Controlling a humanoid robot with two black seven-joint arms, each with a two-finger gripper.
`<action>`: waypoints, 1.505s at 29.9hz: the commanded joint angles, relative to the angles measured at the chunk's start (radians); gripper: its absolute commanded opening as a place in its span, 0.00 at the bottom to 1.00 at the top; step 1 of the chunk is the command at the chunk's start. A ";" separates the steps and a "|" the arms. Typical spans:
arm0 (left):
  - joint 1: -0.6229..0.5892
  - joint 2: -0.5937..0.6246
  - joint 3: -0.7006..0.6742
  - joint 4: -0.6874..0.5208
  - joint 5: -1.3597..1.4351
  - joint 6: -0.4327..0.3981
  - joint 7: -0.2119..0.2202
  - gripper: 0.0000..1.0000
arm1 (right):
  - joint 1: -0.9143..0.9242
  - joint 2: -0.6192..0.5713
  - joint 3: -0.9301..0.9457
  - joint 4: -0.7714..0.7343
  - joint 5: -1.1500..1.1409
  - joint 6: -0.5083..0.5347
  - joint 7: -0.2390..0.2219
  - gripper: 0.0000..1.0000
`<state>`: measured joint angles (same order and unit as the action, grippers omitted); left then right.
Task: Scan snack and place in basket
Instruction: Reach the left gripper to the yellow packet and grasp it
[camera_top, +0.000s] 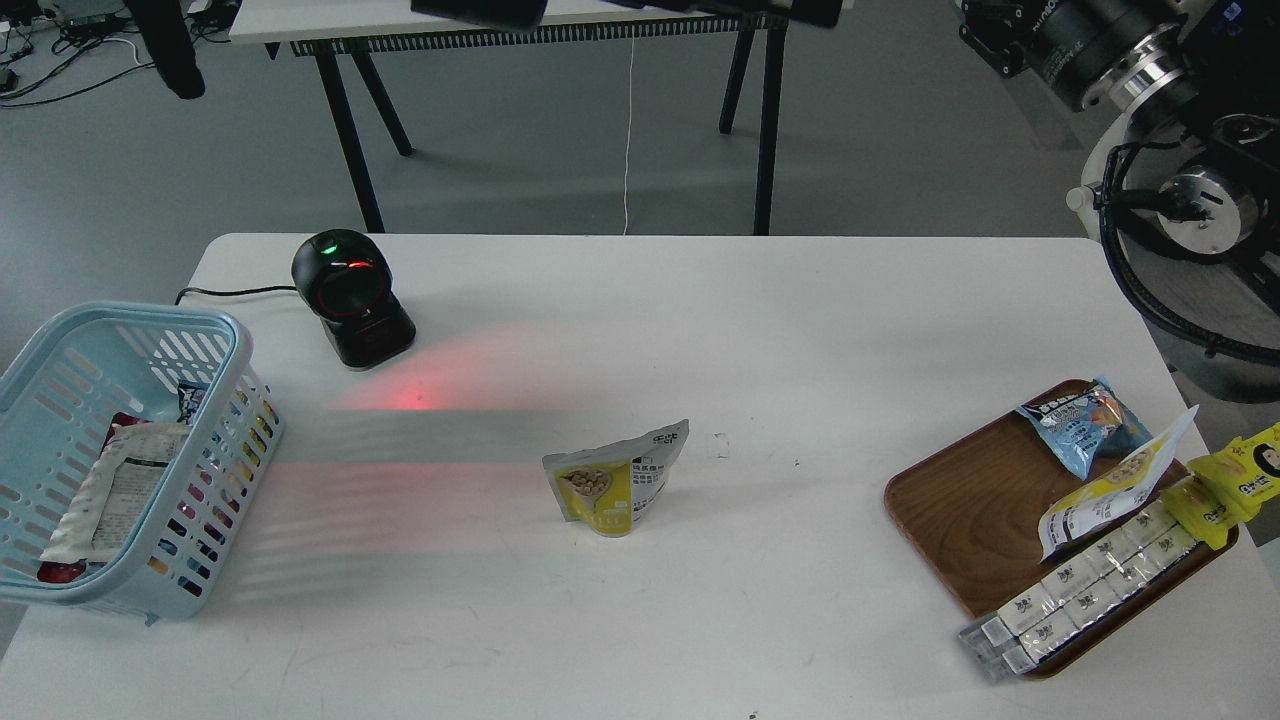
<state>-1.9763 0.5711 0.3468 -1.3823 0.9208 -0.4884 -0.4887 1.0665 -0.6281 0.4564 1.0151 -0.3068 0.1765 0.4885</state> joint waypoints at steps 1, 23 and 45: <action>-0.007 -0.062 0.087 -0.050 0.067 0.000 0.000 1.00 | -0.101 0.021 0.126 0.036 0.000 0.052 0.000 0.97; 0.131 -0.218 0.290 -0.023 0.289 0.175 0.000 0.97 | -0.241 -0.004 0.268 0.031 0.081 0.155 0.000 0.97; 0.341 -0.186 0.325 0.051 0.470 0.237 0.000 0.68 | -0.255 -0.065 0.272 0.036 0.117 0.170 0.000 0.97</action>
<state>-1.6498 0.3660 0.6720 -1.3223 1.3548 -0.2520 -0.4887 0.8131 -0.6827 0.7287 1.0505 -0.2046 0.3373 0.4887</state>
